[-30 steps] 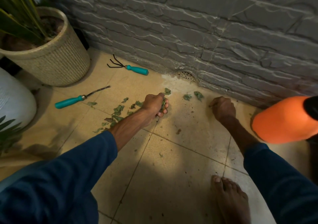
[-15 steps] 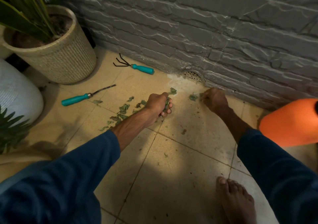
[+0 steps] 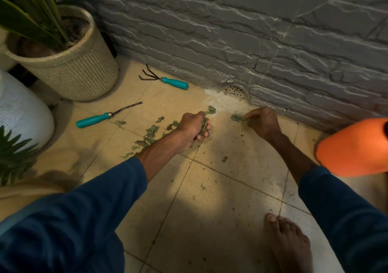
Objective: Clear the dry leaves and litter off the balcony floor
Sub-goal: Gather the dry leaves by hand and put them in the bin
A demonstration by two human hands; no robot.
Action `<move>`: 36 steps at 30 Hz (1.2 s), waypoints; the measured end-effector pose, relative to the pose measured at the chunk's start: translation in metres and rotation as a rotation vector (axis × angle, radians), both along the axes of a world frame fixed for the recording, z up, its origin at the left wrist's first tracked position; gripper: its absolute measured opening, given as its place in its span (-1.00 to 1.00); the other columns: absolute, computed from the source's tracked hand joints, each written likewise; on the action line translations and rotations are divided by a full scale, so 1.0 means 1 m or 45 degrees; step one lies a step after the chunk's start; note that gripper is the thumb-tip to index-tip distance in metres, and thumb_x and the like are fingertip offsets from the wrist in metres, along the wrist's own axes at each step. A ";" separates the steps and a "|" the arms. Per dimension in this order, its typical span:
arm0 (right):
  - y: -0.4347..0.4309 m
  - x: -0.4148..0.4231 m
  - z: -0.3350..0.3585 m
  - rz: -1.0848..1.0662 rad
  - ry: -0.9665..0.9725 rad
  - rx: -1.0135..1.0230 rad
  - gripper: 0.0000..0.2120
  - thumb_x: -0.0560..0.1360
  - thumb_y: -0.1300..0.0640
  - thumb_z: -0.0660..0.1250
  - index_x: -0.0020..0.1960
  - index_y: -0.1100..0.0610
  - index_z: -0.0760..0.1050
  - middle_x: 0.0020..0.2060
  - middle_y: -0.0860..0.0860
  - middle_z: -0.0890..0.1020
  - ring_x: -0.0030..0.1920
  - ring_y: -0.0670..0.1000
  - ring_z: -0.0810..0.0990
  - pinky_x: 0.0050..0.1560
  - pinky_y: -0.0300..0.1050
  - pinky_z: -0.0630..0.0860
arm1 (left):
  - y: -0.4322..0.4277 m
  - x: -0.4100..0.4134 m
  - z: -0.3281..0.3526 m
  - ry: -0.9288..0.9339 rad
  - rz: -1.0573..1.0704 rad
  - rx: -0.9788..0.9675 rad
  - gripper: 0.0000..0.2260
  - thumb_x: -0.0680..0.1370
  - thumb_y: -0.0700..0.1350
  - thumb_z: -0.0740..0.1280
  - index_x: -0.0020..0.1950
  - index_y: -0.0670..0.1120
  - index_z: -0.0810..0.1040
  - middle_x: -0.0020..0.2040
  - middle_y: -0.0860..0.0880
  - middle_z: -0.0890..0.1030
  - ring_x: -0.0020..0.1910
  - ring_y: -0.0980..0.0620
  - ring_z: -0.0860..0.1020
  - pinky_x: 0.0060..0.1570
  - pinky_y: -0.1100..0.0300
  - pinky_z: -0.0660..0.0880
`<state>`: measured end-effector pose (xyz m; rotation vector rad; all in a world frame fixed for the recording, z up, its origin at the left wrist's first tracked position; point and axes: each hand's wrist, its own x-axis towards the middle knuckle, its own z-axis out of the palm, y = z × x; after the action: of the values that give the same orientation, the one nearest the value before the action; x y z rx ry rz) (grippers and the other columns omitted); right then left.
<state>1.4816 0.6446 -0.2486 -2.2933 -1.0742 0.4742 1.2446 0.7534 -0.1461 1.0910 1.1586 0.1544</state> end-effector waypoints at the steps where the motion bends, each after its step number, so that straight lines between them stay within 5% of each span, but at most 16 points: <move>1: 0.005 -0.004 0.003 0.028 -0.003 0.004 -0.83 0.47 0.37 0.44 0.00 0.20 0.72 -0.04 0.09 0.74 -0.10 -0.02 0.64 0.08 -0.05 0.61 | 0.000 0.000 0.000 0.001 0.006 0.002 -0.69 0.72 -0.10 0.16 -0.17 -0.13 0.51 -0.37 -0.05 0.51 -0.52 0.07 0.43 -0.61 0.30 0.21; 7: 0.029 -0.018 -0.001 0.199 -0.096 -0.048 -0.82 0.44 0.35 0.45 -0.11 0.10 0.72 0.00 0.08 0.67 -0.05 0.05 0.63 -0.05 -0.06 0.60 | 0.002 -0.001 0.000 -0.007 0.037 0.002 -0.68 0.71 -0.11 0.17 -0.20 -0.13 0.51 -0.38 -0.05 0.50 -0.54 0.06 0.42 -0.62 0.30 0.19; 13: 0.022 -0.034 -0.012 0.195 -0.158 -0.139 -0.83 0.49 0.27 0.42 -0.03 0.04 0.70 -0.02 0.03 0.72 0.01 0.07 0.65 0.09 -0.02 0.60 | 0.008 -0.010 -0.003 0.002 0.032 0.007 -0.70 0.71 -0.10 0.18 -0.18 -0.12 0.52 -0.42 -0.02 0.53 -0.51 0.05 0.44 -0.61 0.28 0.23; 19: 0.011 -0.045 -0.009 0.188 -0.065 -0.100 -0.84 0.48 0.21 0.47 0.03 0.04 0.65 -0.06 0.04 0.70 -0.06 0.06 0.66 0.00 -0.02 0.61 | 0.011 -0.015 0.001 0.020 0.039 0.014 -0.71 0.71 -0.09 0.18 -0.17 -0.11 0.53 -0.38 -0.03 0.53 -0.50 0.06 0.44 -0.57 0.27 0.23; 23: 0.028 -0.053 -0.005 0.086 0.061 -0.022 -0.63 0.43 0.27 0.51 0.21 0.10 0.57 -0.13 0.01 0.69 -0.11 0.01 0.66 -0.02 -0.11 0.61 | 0.013 -0.021 0.002 0.015 0.057 0.021 -0.71 0.70 -0.08 0.19 -0.18 -0.10 0.53 -0.39 -0.02 0.53 -0.49 0.06 0.44 -0.57 0.27 0.22; 31: 0.079 -0.064 0.006 0.269 -0.044 0.047 -0.84 0.45 0.33 0.47 0.01 0.19 0.73 -0.03 0.11 0.72 -0.04 -0.03 0.61 -0.02 -0.30 0.39 | 0.026 -0.042 0.003 0.002 0.146 0.026 -0.69 0.71 -0.12 0.17 -0.21 -0.12 0.50 -0.38 -0.05 0.50 -0.53 0.07 0.41 -0.58 0.28 0.18; 36: 0.100 -0.068 -0.002 0.302 -0.061 -0.145 -0.84 0.44 0.28 0.52 0.01 0.15 0.69 -0.04 -0.03 0.60 0.03 -0.02 0.59 0.00 -0.27 0.39 | 0.032 -0.055 -0.002 0.015 0.171 0.022 -0.67 0.71 -0.10 0.18 -0.22 -0.11 0.53 -0.42 -0.01 0.52 -0.50 0.07 0.42 -0.58 0.29 0.20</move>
<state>1.4134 0.7451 -0.2504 -2.2953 -1.3840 0.5887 1.1895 0.7854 -0.1479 1.0305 1.2438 0.2631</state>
